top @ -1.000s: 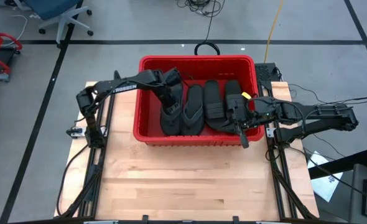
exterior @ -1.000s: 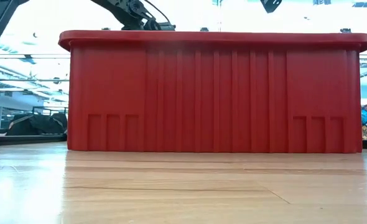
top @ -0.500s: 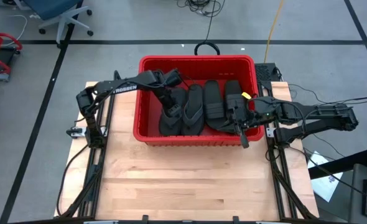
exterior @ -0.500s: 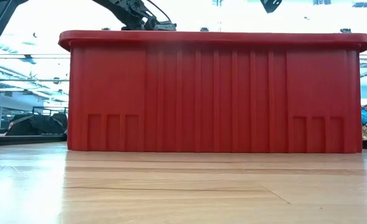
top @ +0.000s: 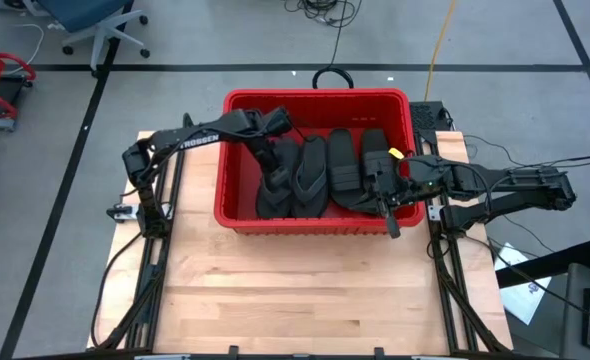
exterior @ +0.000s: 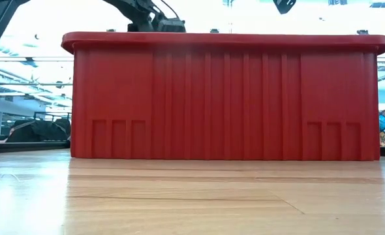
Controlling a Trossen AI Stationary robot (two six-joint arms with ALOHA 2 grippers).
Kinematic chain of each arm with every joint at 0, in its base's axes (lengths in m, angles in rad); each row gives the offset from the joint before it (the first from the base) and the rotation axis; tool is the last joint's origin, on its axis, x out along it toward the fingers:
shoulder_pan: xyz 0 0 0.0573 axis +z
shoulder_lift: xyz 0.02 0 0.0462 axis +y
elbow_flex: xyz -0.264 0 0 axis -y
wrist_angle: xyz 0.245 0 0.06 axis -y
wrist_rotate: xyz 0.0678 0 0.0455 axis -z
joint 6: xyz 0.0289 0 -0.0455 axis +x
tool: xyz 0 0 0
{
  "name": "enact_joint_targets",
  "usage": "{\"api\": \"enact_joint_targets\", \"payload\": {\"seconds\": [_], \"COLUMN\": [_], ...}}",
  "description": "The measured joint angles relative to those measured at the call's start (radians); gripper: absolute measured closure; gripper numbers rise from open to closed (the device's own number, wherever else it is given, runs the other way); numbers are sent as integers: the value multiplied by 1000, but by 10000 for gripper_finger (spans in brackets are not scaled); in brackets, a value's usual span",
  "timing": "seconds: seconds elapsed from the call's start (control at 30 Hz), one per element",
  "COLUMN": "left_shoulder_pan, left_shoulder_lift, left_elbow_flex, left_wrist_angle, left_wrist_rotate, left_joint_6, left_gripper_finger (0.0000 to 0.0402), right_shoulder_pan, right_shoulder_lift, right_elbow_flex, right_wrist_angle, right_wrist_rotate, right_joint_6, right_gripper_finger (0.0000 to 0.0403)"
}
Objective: Pick and place slides into bin
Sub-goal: Return to Home Position
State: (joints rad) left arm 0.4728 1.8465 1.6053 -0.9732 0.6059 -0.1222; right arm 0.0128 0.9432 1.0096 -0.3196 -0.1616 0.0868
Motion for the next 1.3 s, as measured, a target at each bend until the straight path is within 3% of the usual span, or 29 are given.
{"api": "enact_joint_targets", "payload": {"seconds": [0.13,0.23,0.37,0.5,0.6,0.7,0.83,0.93,1.1,1.23,1.3], "left_shoulder_pan": [-4,-16,-75,-158,-235,-313,-344,-342,-342,-357,-378], "left_shoulder_lift": [-39,-110,-246,-365,-428,-494,-599,-713,-940,-1073,-1113], "left_elbow_flex": [75,112,122,124,123,71,-87,-257,-596,-862,-967], "left_wrist_angle": [-59,-45,109,239,262,243,224,337,711,1131,1218], "left_wrist_rotate": [-39,-85,-129,-177,-174,-193,-294,-329,-320,-292,-304], "left_joint_6": [130,221,307,304,329,389,314,205,40,-107,-142], "left_gripper_finger": [112,138,212,312,382,391,399,399,400,400,400], "right_shoulder_pan": [0,1,3,3,30,77,101,101,100,100,100], "right_shoulder_lift": [-9,-39,-116,-212,-280,-337,-386,-427,-504,-559,-578], "right_elbow_flex": [0,0,-92,-322,-466,-508,-496,-495,-494,-494,-494], "right_wrist_angle": [-1,0,81,350,505,492,341,296,212,183,174], "right_wrist_rotate": [0,-26,-49,-40,44,170,242,243,242,245,243], "right_joint_6": [-5,-24,-13,126,213,202,157,146,90,77,78], "right_gripper_finger": [403,403,403,403,403,403,403,403,403,403,403]}}
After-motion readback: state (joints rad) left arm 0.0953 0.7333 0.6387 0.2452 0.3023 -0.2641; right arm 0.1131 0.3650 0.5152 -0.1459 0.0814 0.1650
